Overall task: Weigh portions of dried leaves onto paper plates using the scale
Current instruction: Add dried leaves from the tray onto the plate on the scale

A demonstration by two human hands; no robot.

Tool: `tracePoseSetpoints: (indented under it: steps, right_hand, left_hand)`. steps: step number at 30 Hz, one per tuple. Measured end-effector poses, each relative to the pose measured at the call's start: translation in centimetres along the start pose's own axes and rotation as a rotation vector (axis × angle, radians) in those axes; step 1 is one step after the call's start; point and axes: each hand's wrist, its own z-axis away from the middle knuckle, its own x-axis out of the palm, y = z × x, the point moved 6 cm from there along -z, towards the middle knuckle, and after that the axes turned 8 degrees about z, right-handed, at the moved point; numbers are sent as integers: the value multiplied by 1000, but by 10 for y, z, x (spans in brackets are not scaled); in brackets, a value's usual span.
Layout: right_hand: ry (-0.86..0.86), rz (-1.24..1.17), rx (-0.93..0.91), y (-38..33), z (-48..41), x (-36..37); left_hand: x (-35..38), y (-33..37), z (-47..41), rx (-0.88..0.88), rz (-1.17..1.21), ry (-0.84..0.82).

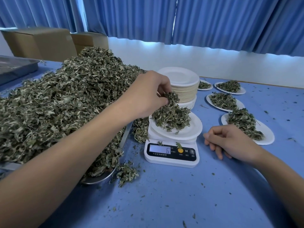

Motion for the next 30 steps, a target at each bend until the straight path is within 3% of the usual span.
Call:
tracePoseSetpoints:
  steps: [12,22,30]
  right_hand:
    - [1,-3,6,1,-1,0]
    - [4,-11,4,3,-1,0]
    - [1,6,6,2,-1,0]
  left_hand:
    - [35,-4,7,-69,240,-94]
    - [39,-15,8,-152,146,-91]
    - [31,-15,11,-278,375,-113]
